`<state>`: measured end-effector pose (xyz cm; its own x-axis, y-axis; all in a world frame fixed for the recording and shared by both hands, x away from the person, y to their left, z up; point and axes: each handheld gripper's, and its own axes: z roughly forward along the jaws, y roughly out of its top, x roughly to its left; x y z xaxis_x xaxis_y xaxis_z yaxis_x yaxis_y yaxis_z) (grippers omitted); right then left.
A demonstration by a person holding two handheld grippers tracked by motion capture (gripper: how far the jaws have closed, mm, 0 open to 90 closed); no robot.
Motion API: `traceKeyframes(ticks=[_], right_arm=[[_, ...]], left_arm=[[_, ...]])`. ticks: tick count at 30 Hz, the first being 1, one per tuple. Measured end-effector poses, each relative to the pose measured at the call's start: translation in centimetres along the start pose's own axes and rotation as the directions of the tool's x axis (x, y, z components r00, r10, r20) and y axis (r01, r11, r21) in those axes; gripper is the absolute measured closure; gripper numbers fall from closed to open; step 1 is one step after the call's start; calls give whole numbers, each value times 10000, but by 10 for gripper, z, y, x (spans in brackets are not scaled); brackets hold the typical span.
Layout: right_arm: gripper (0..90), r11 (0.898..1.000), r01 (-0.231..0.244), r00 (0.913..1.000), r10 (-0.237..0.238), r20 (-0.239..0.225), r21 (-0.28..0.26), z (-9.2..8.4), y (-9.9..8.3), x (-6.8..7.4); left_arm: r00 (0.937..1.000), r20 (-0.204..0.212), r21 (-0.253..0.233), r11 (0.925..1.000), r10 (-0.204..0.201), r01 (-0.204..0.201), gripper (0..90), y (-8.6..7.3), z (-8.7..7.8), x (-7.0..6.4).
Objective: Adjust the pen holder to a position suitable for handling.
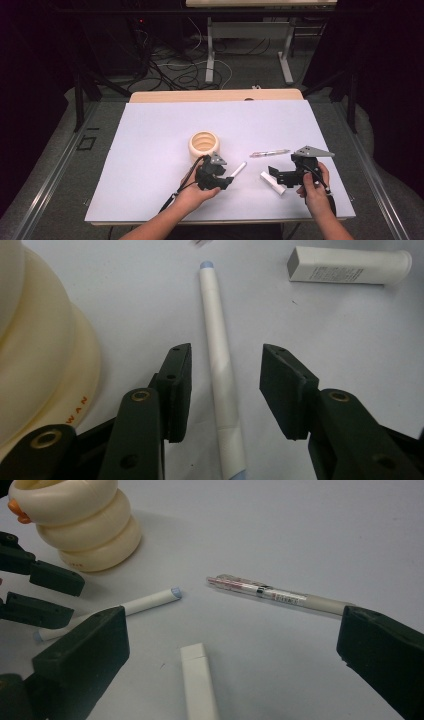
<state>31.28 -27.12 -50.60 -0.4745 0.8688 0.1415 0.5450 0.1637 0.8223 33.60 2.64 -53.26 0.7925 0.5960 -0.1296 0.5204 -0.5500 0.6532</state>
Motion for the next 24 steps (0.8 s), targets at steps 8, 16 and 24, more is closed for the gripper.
traceKeyframes(ticks=[8,16,24], right_arm=[[2,10000,7,10000,-7,-6,-12,0,0,0],[2,10000,-11,10000,11,-16,4,0,0,0],[2,10000,-12,10000,12,-36,33,0,0,0]], left_arm=[[9978,232,767,9953,-614,595,636,3,7,1],[9918,242,1490,9815,-1252,1203,683,4,12,3],[9814,327,1765,9676,-1892,1806,706,5,14,3]])
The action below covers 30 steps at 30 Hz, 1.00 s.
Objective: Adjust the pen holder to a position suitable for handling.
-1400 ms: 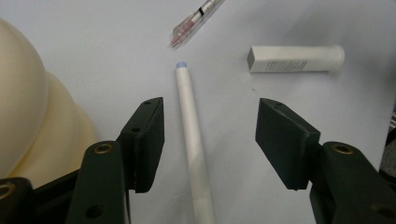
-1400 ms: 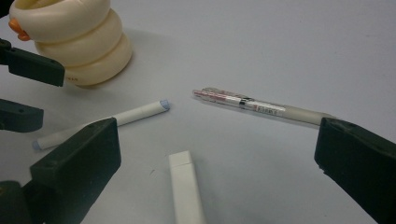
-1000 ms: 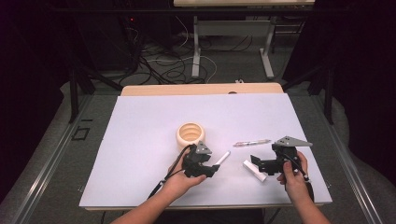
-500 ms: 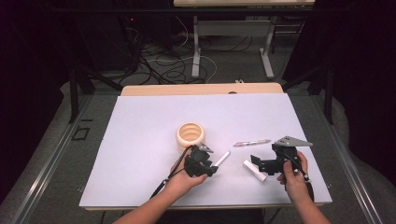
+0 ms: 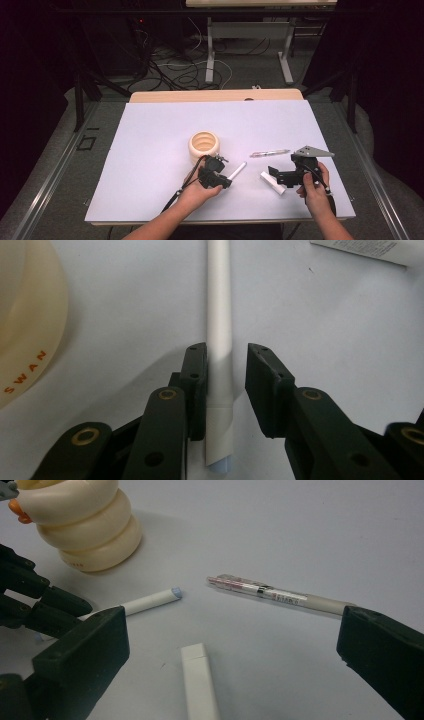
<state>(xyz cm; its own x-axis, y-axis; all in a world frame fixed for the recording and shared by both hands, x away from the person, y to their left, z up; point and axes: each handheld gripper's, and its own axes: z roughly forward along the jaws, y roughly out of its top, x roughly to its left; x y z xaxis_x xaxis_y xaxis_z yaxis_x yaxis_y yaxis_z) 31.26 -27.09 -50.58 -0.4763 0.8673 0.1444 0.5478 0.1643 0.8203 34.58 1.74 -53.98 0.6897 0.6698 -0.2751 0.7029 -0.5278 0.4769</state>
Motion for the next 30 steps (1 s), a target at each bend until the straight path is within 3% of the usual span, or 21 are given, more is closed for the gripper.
traceKeyframes(ticks=[6,19,30], right_arm=[[2,10000,-4,10000,4,12,-22,0,0,0],[2,10000,-17,10000,17,5,-24,0,0,0],[2,10000,-14,10000,14,8,-23,0,0,0]], left_arm=[[9999,-155,183,9998,-16,18,733,3,0,0],[9961,-132,157,9961,-867,869,779,3,0,2],[9959,-53,153,9958,-905,906,784,3,0,3]])
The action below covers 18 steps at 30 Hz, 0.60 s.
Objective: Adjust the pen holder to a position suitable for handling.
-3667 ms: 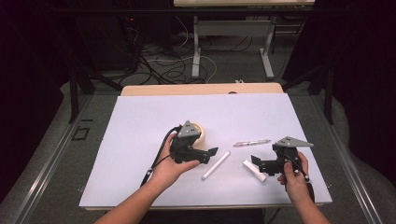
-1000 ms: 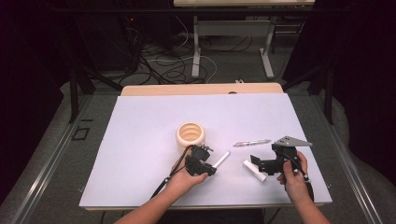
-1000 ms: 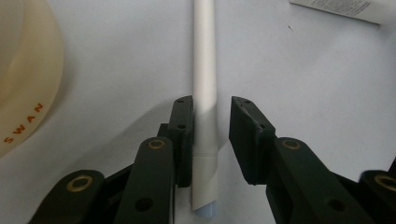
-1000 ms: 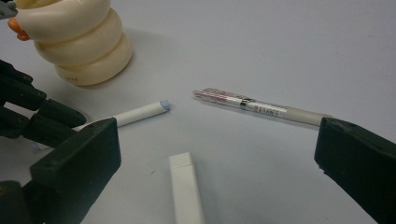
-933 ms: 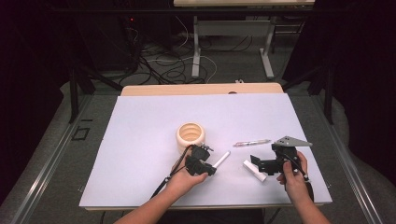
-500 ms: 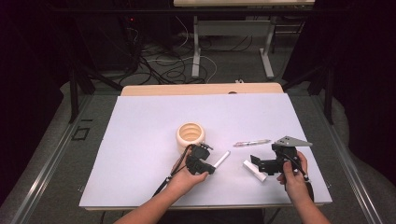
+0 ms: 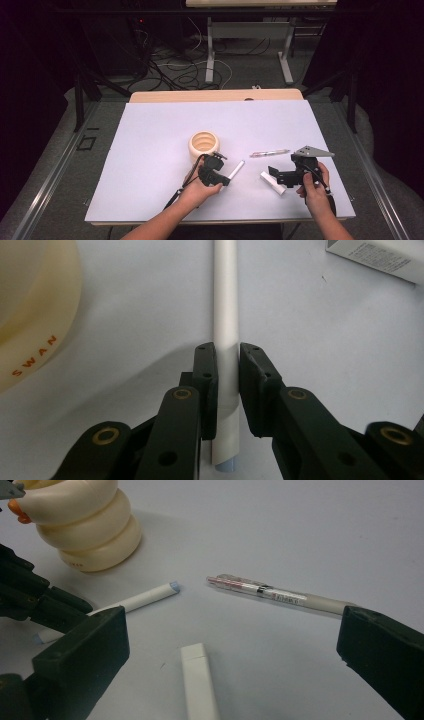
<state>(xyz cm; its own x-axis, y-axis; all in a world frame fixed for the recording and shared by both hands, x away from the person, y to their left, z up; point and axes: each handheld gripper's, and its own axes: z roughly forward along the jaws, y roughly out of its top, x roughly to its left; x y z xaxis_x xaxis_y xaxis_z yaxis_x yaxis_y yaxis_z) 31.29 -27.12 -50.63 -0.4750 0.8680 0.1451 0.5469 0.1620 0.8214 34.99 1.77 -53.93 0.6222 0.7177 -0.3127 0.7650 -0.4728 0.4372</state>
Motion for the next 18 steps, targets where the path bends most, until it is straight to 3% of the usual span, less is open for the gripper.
traceKeyframes(ticks=[18], right_arm=[[2,10000,23,10000,-23,-1,48,0,0,0]], left_arm=[[9995,140,-408,9988,292,-286,784,-2,-10,-2]])
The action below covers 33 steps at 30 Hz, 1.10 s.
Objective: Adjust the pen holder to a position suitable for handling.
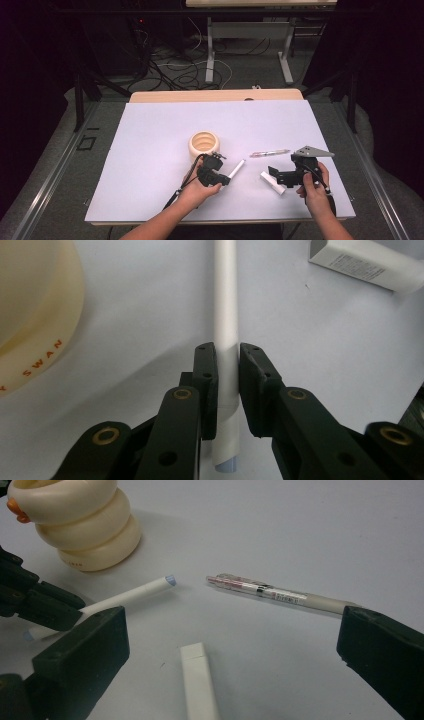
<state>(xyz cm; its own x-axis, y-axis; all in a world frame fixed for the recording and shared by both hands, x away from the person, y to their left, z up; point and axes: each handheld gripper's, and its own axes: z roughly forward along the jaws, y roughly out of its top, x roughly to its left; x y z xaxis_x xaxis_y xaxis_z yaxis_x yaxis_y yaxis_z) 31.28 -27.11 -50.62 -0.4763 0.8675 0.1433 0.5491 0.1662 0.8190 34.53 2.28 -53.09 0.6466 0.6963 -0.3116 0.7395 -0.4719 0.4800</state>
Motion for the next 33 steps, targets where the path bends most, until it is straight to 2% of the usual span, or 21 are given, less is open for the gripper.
traceKeyframes(ticks=[8,13,17,20,22,23,26,30,32,33], right_arm=[[2,10000,16,10000,-16,-40,78,2,0,3],[0,9999,28,10000,-27,-56,158,4,0,4],[0,9998,-150,9998,152,-90,160,4,1,4],[0,9990,-384,9992,385,-47,237,5,2,6],[0,9982,-554,9984,556,-65,206,5,3,9],[0,9984,-527,9986,529,-91,186,5,3,9],[0,9981,-593,9982,595,-121,179,5,5,12],[0,9944,-1040,9943,1044,-197,198,7,9,18],[0,9934,-1118,9936,1122,-148,261,8,11,21],[0,9945,-1002,9949,1005,-98,298,9,11,23]], left_arm=[[10000,62,-492,9988,62,-59,785,-3,-15,0],[9999,115,-1048,9945,3,9,784,-5,-27,-1],[9997,247,-1341,9910,-14,47,785,-6,-36,1],[9989,393,-1768,9837,-253,319,785,-7,-41,0],[9991,409,-1852,9825,-130,204,785,-8,-44,2],[9985,465,-2036,9784,-276,365,785,-8,-45,1],[9975,599,-2293,9721,-366,495,785,-9,-49,1],[9975,629,-2639,9633,-331,486,785,-10,-54,4],[9975,607,-2794,9588,-352,508,785,-11,-56,5],[9975,616,-2879,9563,-345,509,785,-11,-57,6]])
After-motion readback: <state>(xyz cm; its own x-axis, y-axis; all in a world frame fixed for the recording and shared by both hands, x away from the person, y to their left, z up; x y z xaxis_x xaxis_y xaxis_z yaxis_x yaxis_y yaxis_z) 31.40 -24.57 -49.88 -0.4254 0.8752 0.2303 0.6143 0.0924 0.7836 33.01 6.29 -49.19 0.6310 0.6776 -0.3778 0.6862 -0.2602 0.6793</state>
